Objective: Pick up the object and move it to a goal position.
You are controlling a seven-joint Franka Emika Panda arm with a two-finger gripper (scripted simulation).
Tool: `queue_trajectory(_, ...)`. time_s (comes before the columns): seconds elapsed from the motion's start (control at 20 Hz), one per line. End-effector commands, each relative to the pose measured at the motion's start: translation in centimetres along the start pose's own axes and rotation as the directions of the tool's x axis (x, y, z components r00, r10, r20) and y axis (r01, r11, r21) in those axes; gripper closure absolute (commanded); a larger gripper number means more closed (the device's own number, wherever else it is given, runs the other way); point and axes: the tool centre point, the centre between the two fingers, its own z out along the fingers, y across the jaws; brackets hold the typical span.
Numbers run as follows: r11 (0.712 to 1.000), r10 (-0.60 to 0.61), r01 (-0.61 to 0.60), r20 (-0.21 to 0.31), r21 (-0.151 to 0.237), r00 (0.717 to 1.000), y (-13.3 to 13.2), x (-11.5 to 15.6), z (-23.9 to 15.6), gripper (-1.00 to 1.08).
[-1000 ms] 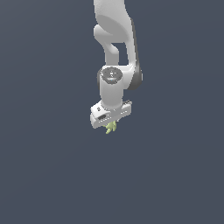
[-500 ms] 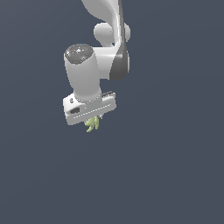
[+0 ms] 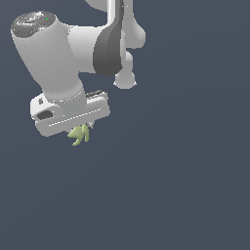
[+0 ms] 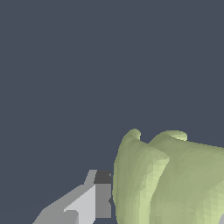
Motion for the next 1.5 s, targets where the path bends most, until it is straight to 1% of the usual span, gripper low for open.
queue_trajectory(0.0, 1.000, -0.001, 0.001, 0.001, 0.001, 1.000, 1.4, 0.0, -1.4, 1.08)
queue_trajectory(0.4, 1.000, -0.001, 0.001, 0.001, 0.000, 1.000, 5.2, 0.1, -4.9, 1.08)
queue_trajectory(0.75, 1.000, 0.000, 0.000, 0.001, -0.001, 1.000, 7.6, 0.3, -7.2, 1.08)
queue_trajectory(1.05, 1.000, 0.000, 0.000, 0.001, -0.001, 1.000, 8.9, 0.4, -8.3, 1.08)
queue_trajectory(1.45, 1.000, 0.000, 0.000, 0.001, -0.001, 1.000, 9.5, 0.5, -8.9, 1.08)
